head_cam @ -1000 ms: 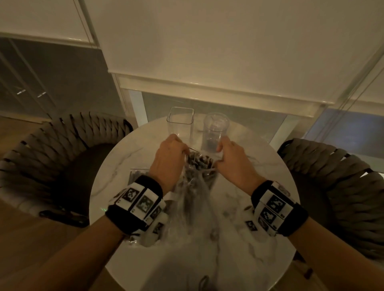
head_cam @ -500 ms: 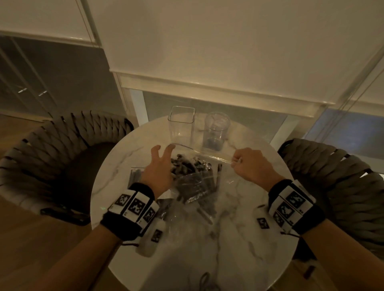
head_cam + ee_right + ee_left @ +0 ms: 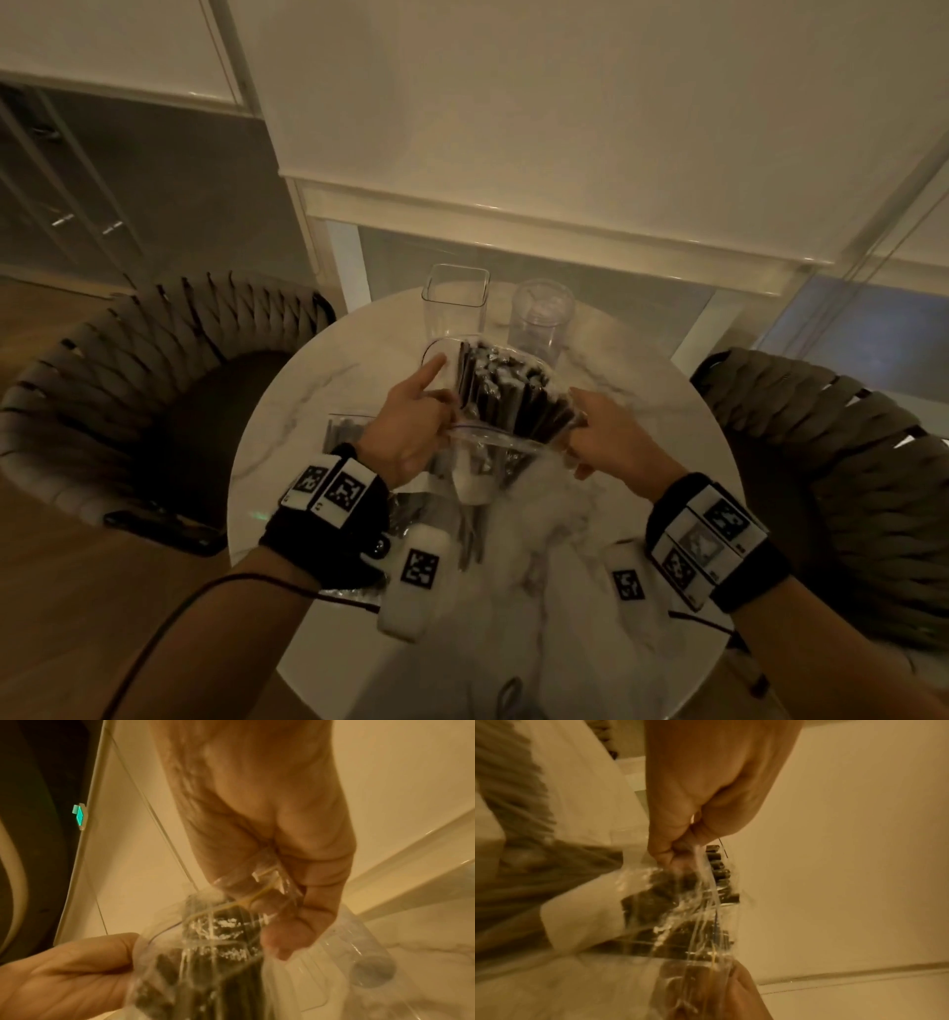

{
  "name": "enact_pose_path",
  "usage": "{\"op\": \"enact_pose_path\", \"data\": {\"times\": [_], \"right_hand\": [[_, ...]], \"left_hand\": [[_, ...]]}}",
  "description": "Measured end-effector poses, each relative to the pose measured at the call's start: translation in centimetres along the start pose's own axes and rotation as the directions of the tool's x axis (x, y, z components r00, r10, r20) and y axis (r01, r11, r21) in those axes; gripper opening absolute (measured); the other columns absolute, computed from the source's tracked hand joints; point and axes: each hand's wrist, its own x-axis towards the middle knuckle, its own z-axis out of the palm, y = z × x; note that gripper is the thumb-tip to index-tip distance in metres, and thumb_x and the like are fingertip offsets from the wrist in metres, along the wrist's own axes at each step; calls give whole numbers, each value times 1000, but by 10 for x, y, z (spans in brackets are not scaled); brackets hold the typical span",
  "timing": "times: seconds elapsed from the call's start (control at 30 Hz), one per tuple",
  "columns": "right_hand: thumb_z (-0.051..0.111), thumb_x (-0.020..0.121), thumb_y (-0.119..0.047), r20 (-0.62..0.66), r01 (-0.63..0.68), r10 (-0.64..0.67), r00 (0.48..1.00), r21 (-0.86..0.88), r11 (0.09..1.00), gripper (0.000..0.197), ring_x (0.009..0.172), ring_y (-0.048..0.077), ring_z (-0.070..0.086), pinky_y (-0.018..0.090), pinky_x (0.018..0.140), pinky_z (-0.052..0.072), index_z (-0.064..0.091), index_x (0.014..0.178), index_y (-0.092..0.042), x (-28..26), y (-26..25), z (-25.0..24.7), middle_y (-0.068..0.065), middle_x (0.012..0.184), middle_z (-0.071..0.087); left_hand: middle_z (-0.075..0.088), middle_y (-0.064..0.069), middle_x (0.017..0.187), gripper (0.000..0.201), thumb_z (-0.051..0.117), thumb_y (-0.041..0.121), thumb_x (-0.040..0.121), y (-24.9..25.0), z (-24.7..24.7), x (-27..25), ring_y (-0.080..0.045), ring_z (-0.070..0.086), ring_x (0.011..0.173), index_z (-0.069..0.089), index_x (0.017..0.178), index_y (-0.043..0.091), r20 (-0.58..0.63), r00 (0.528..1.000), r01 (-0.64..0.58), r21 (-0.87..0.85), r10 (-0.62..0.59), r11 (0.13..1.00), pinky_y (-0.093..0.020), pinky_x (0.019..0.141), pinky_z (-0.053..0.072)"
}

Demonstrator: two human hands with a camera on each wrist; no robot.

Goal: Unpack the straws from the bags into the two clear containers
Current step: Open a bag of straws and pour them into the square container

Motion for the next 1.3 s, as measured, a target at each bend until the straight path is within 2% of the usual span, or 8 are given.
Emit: {"op": "enact_pose_path", "data": {"times": [0.13,0.3,0.43,0.63,0.73,0.93,1.1,1.3], "right_hand": [[44,84,7,-148,-71,85,985,96,993,23,54,20,55,38,61,56,58,81,-12,3,9,-3,9,64,57],[35,83,9,-204,-126,171,964,217,968,29,63,27,58,38,60,55,59,96,1,-2,22,7,21,82,62],[35,88,2,-172,-155,190,967,199,968,23,61,25,56,40,62,56,56,82,-8,-1,27,19,16,78,60],[53,92,-26,-91,-176,201,975,235,956,30,79,27,69,35,62,60,49,122,-24,-12,29,24,11,98,64],[62,89,-35,170,-326,279,945,424,845,54,81,36,71,39,60,60,29,132,-31,-26,28,26,16,112,59],[57,79,17,185,-258,179,966,698,668,59,76,27,73,36,66,61,42,129,-11,-21,28,36,23,109,67],[37,79,27,151,-323,343,927,784,530,38,52,22,62,25,45,52,51,97,-4,-18,32,47,16,62,69],[53,91,-38,163,-412,445,881,728,548,19,50,18,44,23,49,32,61,86,-21,-15,35,34,7,66,59]], "left_hand": [[50,-5,66,74,41,-11,84,-4,-11,5,-14,44,55,18,149,16,62,996,55,144,-64,988,-30,60,38],[9,-2,154,124,75,4,70,-14,-18,-14,-30,48,118,-17,143,43,150,949,113,661,-278,742,-34,68,58],[10,-8,158,139,72,-14,68,-38,-10,-19,-33,41,131,-34,134,46,243,954,48,452,-174,891,-33,68,60],[65,-7,77,110,49,-30,69,-59,9,-3,-14,63,67,11,146,39,44,999,17,-149,-11,989,-39,63,55],[68,-6,79,97,54,-16,79,-55,15,-3,-15,67,65,9,146,38,17,999,52,-339,-49,939,-39,61,58],[58,-5,108,123,59,-28,69,-70,10,-9,-31,60,108,-6,146,42,46,999,-22,7,22,1000,-50,91,51],[49,-4,130,129,68,-23,66,-75,5,-14,-22,59,112,-12,146,38,187,982,-79,234,35,969,-39,78,58],[45,-9,127,72,83,9,61,-53,-12,4,-23,57,110,51,121,34,146,987,-144,570,73,809,-33,87,56]]}}
